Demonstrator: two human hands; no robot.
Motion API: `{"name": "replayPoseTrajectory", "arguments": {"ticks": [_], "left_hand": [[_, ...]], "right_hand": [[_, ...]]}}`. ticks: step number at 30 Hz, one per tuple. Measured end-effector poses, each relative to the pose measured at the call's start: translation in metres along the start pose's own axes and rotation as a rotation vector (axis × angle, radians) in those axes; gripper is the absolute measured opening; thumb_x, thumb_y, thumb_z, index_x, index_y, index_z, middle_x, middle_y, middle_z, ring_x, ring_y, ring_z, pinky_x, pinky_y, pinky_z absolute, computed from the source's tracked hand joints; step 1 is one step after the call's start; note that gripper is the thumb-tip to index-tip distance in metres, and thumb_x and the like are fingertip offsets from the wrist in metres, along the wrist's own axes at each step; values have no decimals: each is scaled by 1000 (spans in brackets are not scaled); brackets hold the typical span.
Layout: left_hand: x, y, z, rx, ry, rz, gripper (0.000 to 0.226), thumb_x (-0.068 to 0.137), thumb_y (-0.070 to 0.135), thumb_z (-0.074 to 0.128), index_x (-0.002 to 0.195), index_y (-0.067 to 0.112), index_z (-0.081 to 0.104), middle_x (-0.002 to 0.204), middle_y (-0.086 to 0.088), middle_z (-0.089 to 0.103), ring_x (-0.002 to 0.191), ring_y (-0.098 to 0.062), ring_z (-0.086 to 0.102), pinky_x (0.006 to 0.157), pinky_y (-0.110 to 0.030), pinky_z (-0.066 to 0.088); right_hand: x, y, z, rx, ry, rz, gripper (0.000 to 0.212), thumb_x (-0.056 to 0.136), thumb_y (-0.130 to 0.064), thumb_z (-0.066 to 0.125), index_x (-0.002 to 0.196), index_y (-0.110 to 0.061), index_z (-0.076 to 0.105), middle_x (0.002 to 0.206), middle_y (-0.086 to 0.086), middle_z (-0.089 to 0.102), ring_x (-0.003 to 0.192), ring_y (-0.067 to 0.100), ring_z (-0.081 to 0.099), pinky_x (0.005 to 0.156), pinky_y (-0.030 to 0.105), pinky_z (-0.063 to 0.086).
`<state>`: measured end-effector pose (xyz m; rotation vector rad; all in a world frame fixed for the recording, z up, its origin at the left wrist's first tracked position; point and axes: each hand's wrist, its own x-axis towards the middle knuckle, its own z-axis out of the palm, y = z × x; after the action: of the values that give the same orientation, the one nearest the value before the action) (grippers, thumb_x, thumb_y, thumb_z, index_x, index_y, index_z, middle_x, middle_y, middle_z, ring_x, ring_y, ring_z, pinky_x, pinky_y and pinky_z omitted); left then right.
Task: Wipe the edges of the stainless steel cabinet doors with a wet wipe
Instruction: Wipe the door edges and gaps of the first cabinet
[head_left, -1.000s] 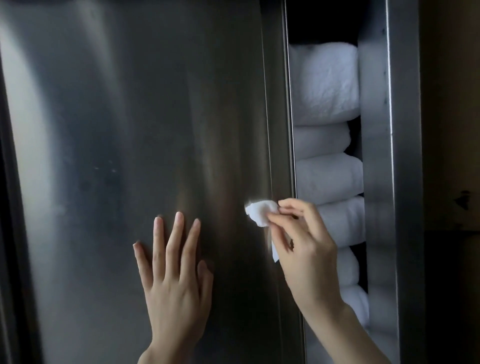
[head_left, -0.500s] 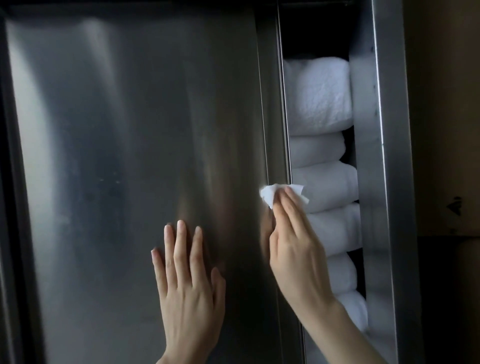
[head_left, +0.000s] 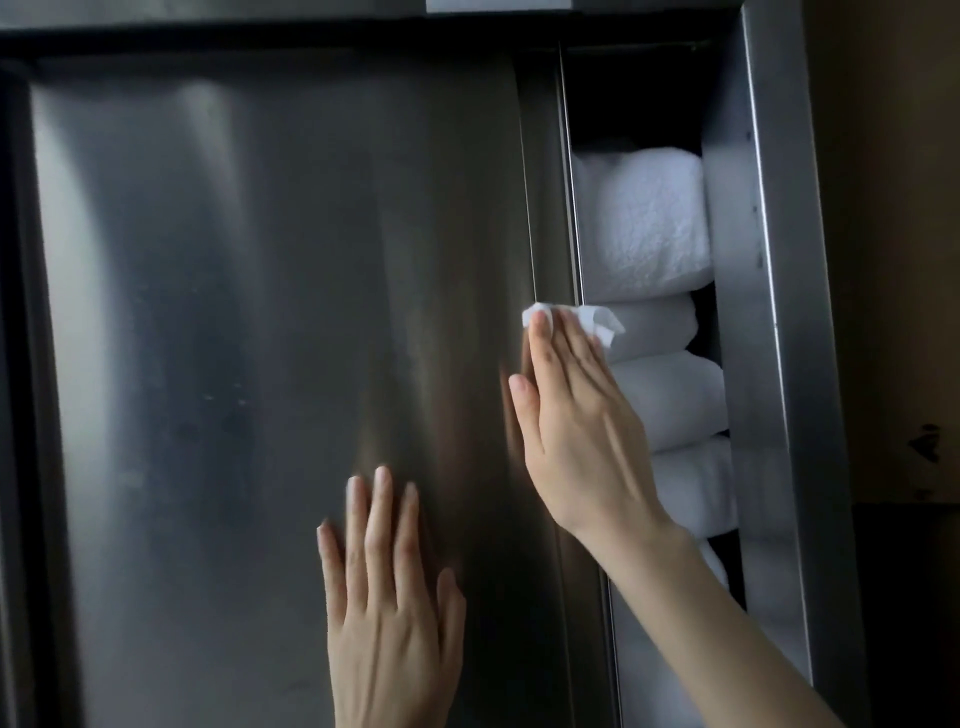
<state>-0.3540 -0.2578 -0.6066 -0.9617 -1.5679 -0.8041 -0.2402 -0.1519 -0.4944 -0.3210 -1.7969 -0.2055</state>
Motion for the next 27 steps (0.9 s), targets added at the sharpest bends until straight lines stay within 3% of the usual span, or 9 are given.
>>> {"name": "replayPoseTrajectory", "arguments": {"ticks": [5,13,18,22,27], "left_hand": [[61,16,-10,-14,10,92,61,90,26,38,148,9,34,158,-7,27,148,-27,15,121,-47,6],[142,18,-6,19,55,159,59,91,25,37,148,10,38,158,-4,29,148,-25,19,117,-52,15],[176,8,-6,63,180,194,58,91,26,38,146,8,39,156,-8,33,145,-25,25,117,-48,19],[184,9,2,151,217,220,58,88,26,38,144,8,39,155,-8,34,143,-25,29,114,-49,25],[184,6,2,224,206,229,61,85,25,39,144,8,37,153,-8,32,143,-25,25,114,-46,20]], "right_hand": [[-31,8,-2,-38,-51,-61,50,99,-26,29,142,0,34,148,14,36,139,25,30,110,42,36],[68,9,-21,-29,-52,-78,51,102,-29,20,148,-8,18,156,5,20,145,13,10,119,30,15],[72,11,-24,-27,50,-120,48,99,-24,28,140,-5,39,146,4,40,139,13,30,114,29,25],[134,13,-30,-17,111,-120,49,101,-28,24,143,-6,33,150,3,34,141,12,25,116,27,21],[159,10,-29,-53,160,-105,48,99,-22,27,141,-3,38,147,9,39,140,19,31,115,33,28]]}}
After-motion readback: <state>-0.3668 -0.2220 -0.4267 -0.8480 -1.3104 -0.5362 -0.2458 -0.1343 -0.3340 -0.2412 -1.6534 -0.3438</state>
